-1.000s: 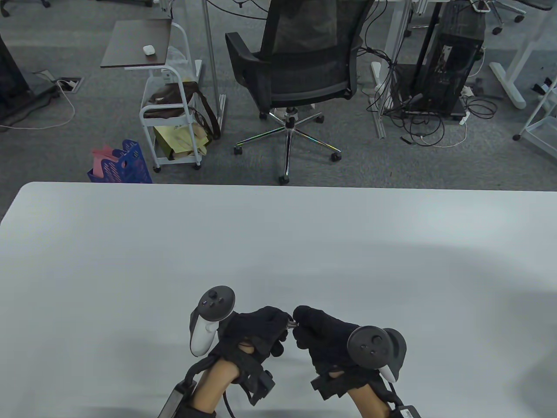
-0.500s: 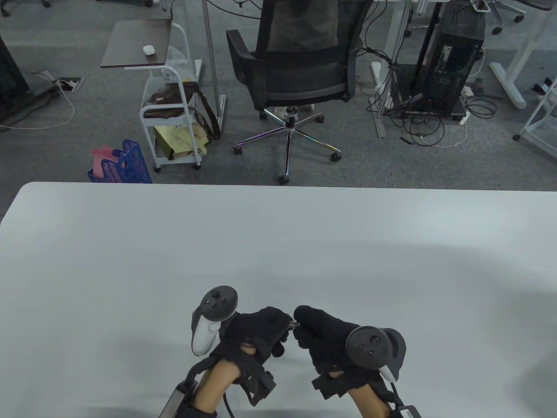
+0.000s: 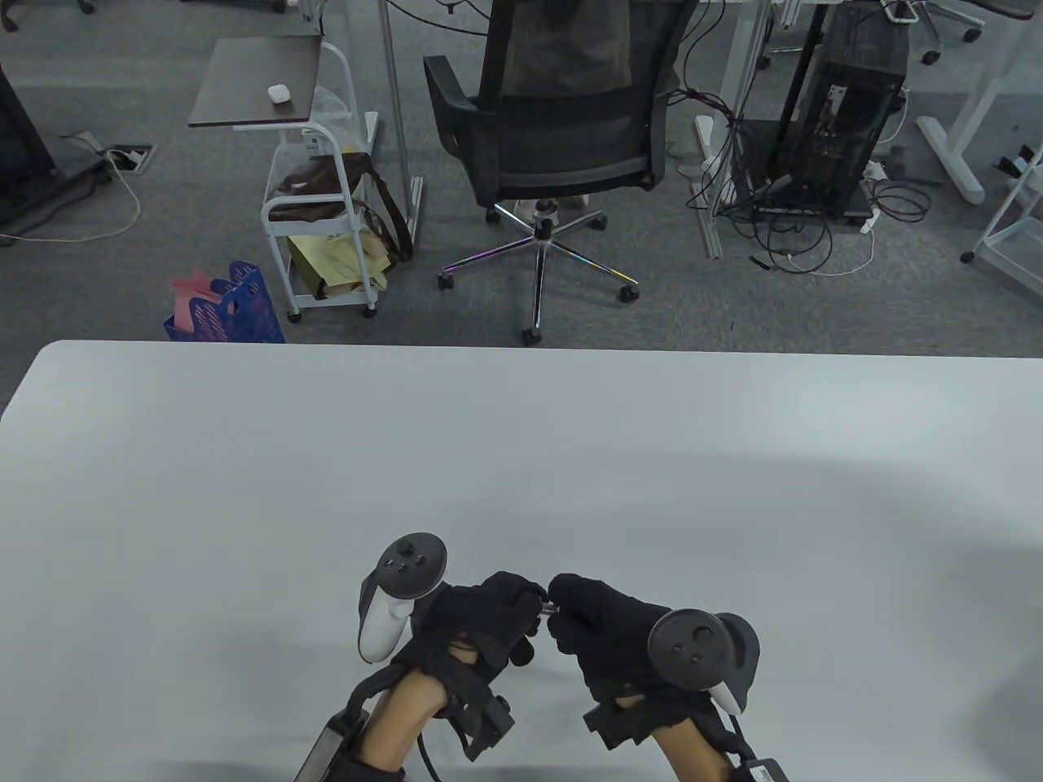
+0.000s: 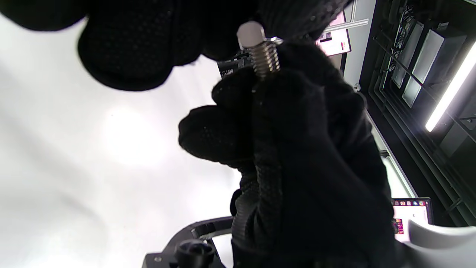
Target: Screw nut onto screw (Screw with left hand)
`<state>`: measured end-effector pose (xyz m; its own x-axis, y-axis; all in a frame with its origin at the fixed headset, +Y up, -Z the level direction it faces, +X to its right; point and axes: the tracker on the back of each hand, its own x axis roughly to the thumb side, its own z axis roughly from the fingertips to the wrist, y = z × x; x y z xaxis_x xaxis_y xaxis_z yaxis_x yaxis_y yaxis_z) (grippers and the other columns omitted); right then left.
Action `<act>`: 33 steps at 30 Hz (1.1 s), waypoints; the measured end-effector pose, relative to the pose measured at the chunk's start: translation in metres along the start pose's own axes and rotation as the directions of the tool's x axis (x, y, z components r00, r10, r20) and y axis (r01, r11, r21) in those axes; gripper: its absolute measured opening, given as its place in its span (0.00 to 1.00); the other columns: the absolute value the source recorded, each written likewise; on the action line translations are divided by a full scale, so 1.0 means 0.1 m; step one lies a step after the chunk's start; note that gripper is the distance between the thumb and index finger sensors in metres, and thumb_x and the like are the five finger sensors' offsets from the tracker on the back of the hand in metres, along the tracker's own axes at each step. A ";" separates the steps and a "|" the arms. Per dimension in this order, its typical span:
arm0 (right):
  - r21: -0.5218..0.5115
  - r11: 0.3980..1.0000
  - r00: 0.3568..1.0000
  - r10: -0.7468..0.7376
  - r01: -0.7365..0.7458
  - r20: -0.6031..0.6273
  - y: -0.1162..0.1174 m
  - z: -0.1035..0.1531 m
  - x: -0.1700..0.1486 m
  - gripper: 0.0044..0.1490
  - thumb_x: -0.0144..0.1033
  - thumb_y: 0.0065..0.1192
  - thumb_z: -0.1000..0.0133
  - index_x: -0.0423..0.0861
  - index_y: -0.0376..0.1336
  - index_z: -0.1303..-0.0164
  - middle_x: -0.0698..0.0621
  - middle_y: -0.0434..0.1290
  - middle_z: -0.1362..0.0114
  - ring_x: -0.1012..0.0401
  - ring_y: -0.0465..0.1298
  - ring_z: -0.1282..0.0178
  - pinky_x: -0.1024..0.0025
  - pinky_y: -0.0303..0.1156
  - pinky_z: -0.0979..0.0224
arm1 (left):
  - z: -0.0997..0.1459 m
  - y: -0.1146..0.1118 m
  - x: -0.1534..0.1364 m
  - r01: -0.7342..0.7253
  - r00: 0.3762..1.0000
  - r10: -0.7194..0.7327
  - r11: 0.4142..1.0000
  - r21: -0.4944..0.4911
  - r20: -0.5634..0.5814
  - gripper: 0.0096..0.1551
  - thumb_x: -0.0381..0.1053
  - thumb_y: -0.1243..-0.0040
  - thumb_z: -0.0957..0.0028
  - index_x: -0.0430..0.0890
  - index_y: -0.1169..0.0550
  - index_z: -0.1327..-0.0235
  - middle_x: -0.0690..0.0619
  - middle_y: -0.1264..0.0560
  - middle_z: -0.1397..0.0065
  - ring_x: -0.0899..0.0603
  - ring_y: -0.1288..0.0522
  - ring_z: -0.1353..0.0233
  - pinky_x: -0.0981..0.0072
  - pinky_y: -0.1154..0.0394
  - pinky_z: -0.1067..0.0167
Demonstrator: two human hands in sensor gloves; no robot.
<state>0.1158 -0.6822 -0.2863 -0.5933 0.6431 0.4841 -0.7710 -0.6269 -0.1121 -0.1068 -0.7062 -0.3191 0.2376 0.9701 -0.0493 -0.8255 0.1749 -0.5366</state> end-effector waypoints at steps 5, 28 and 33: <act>-0.001 1.000 1.000 0.000 0.000 0.000 0.00 0.00 0.00 0.29 0.41 0.78 0.61 0.46 0.74 0.50 0.48 0.86 0.51 0.63 0.94 0.68 0.64 0.92 0.57 | 0.01 0.01 -0.03 0.017 1.000 -0.016 0.998 0.059 -0.013 0.38 0.55 0.47 0.52 0.32 0.26 0.37 0.26 0.25 0.41 0.29 0.20 0.56 0.37 0.27 0.57; -0.001 1.000 1.000 -0.003 0.003 -0.001 0.00 0.00 0.00 0.29 0.42 0.77 0.61 0.47 0.74 0.50 0.48 0.86 0.51 0.63 0.94 0.68 0.64 0.92 0.57 | 0.01 0.02 -0.04 -0.008 1.000 0.009 0.999 0.048 -0.016 0.40 0.56 0.47 0.52 0.32 0.29 0.33 0.26 0.27 0.39 0.29 0.21 0.55 0.38 0.28 0.56; 0.007 1.000 1.000 0.004 -0.004 0.003 0.00 0.00 0.00 0.29 0.42 0.77 0.60 0.47 0.74 0.50 0.48 0.86 0.51 0.63 0.94 0.68 0.64 0.92 0.57 | 0.01 0.01 -0.01 0.016 1.000 -0.015 0.999 0.033 -0.026 0.32 0.52 0.45 0.52 0.32 0.23 0.43 0.28 0.24 0.43 0.30 0.20 0.57 0.38 0.27 0.58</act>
<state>0.1154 -0.6824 -0.2860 -0.5961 0.6390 0.4861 -0.7667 -0.6328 -0.1084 -0.1080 -0.7065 -0.3187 0.2631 0.9627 -0.0630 -0.8381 0.1957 -0.5092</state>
